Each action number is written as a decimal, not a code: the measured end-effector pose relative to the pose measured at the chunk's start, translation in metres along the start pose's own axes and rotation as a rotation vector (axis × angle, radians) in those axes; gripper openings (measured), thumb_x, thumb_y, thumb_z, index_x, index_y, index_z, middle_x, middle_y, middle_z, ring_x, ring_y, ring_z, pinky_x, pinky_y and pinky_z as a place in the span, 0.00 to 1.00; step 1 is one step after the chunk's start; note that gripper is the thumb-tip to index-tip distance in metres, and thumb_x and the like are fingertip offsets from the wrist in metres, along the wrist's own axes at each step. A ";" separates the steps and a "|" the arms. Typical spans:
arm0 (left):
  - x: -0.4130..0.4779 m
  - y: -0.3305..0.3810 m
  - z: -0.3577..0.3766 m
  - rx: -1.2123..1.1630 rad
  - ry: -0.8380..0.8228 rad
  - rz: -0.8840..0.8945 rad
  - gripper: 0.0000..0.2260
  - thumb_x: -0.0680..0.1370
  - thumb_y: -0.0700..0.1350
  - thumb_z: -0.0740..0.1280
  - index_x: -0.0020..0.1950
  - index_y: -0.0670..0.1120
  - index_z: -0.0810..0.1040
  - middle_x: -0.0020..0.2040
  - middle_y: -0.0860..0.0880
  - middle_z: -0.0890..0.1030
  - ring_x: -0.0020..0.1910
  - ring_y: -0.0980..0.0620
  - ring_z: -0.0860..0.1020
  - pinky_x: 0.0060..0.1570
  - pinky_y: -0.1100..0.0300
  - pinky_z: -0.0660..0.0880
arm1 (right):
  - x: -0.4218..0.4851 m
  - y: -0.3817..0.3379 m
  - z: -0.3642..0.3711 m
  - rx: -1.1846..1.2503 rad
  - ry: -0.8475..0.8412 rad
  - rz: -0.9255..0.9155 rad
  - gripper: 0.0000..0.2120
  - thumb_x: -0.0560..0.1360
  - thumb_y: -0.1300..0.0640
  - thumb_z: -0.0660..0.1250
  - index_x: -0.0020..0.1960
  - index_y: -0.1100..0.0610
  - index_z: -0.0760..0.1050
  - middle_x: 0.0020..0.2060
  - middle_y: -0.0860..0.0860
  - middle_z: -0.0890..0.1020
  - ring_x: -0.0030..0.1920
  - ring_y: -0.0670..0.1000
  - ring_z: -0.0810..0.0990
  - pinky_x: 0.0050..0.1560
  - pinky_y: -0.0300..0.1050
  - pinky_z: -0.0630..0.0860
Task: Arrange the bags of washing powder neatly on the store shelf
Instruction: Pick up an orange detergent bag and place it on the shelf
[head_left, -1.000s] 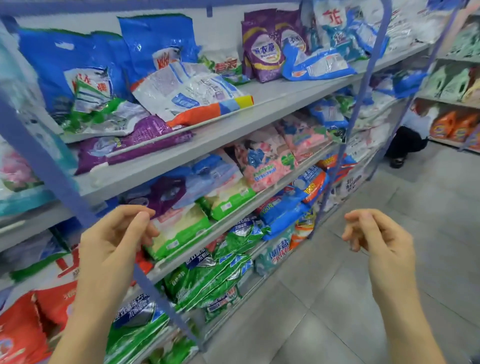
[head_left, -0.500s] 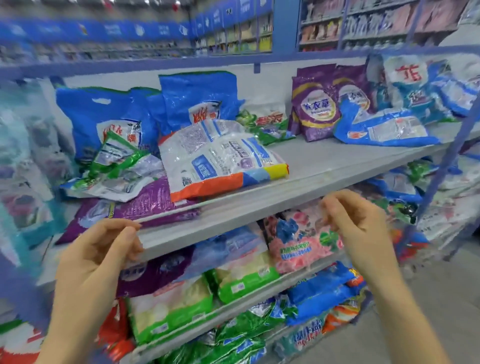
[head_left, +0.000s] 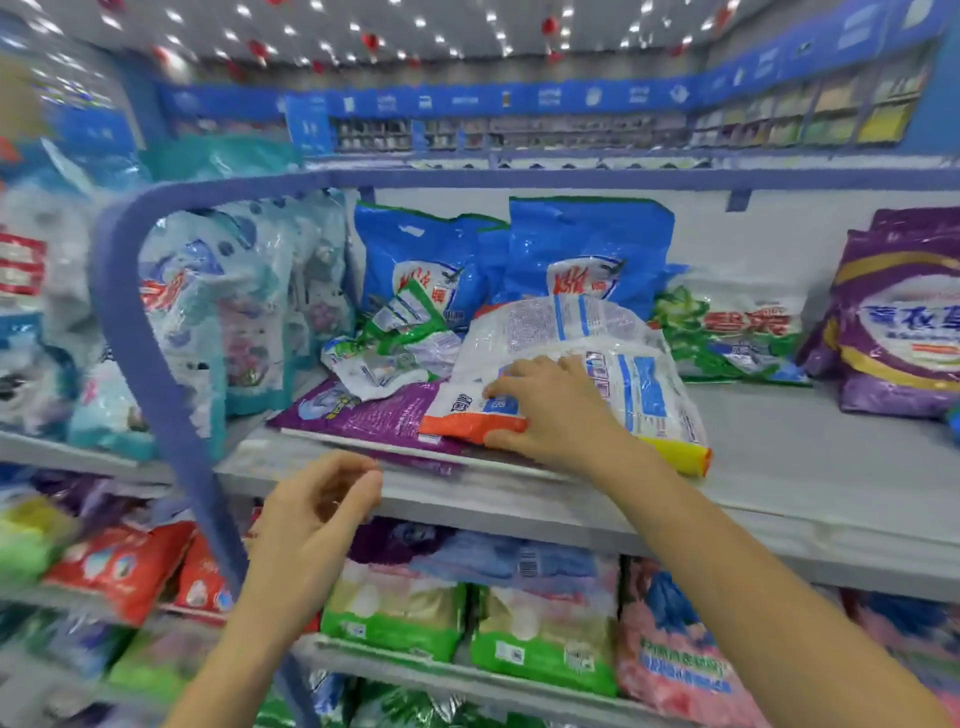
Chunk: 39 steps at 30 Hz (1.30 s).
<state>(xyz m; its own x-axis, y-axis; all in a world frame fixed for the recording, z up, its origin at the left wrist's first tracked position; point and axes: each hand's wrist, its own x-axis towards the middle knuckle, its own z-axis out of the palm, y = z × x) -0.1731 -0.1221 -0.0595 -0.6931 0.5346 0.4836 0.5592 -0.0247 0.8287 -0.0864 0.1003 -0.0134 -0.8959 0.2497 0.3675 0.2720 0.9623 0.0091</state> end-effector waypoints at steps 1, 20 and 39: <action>-0.002 0.001 0.002 0.007 0.005 -0.004 0.12 0.67 0.61 0.63 0.42 0.57 0.78 0.35 0.52 0.81 0.33 0.59 0.77 0.36 0.67 0.73 | 0.003 0.000 0.001 -0.019 -0.025 0.000 0.25 0.72 0.37 0.63 0.65 0.47 0.71 0.64 0.49 0.73 0.65 0.53 0.69 0.63 0.51 0.60; 0.066 0.052 0.057 -0.028 0.048 0.162 0.03 0.71 0.50 0.66 0.41 0.54 0.78 0.37 0.52 0.81 0.38 0.53 0.78 0.40 0.56 0.76 | -0.020 0.109 -0.097 1.441 0.720 0.231 0.13 0.71 0.50 0.62 0.33 0.49 0.83 0.30 0.42 0.83 0.32 0.40 0.80 0.36 0.36 0.78; 0.154 0.107 0.156 -0.557 -0.379 -0.097 0.29 0.65 0.61 0.71 0.60 0.47 0.76 0.56 0.46 0.82 0.55 0.48 0.80 0.57 0.53 0.75 | -0.046 0.132 -0.107 1.943 0.708 0.166 0.10 0.51 0.48 0.67 0.27 0.52 0.83 0.28 0.47 0.83 0.29 0.44 0.82 0.28 0.37 0.77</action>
<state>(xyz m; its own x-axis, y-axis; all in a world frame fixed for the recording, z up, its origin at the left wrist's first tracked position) -0.1489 0.0897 0.0600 -0.4643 0.8126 0.3523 0.1145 -0.3394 0.9337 0.0284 0.2046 0.0708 -0.5187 0.7076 0.4799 -0.7485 -0.1044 -0.6549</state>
